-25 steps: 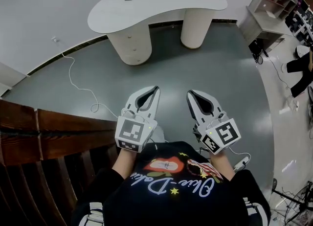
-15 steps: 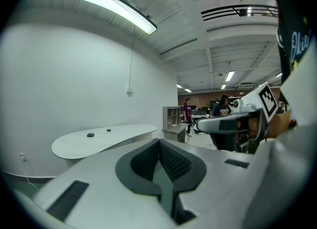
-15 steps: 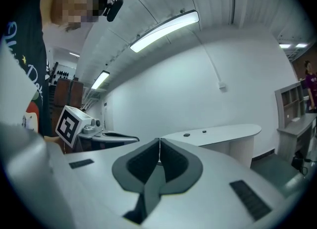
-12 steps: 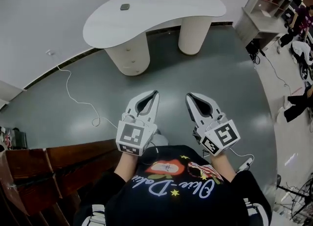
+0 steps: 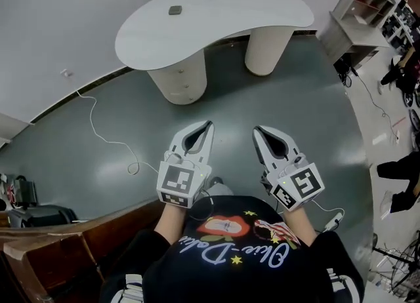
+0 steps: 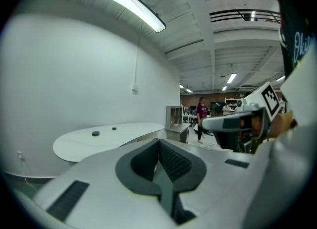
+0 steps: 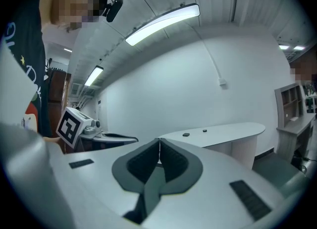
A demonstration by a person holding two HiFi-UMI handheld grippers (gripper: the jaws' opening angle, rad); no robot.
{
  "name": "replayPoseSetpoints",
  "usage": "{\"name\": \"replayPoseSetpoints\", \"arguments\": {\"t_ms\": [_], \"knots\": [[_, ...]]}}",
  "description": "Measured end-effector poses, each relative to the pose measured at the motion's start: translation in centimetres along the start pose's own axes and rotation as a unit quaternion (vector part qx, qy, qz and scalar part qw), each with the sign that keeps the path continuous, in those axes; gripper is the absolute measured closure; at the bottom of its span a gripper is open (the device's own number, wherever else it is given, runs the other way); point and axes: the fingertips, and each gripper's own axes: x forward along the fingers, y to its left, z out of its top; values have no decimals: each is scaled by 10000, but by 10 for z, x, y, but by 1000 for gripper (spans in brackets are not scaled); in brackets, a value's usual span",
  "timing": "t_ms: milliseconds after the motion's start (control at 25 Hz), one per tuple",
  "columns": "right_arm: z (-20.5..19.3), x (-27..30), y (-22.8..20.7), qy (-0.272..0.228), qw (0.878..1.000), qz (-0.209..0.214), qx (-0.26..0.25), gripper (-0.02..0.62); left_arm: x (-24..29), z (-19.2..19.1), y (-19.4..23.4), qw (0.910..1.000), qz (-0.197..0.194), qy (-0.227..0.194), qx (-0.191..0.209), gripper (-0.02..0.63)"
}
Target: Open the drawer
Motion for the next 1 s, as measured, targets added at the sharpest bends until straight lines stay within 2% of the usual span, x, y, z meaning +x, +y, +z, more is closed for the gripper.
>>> {"name": "replayPoseSetpoints", "arguments": {"t_ms": [280, 560, 1000], "knots": [[-5, 28, 12, 29, 10000, 77, 25, 595, -7, -7, 31, 9999, 133, -21, -53, 601], [-6, 58, 3, 114, 9995, 279, 50, 595, -3, -10, 55, 9993, 350, 34, -112, 601], [12, 136, -33, 122, 9944, 1045, -66, 595, 31, -3, 112, 9926, 1186, 129, -235, 601]]}}
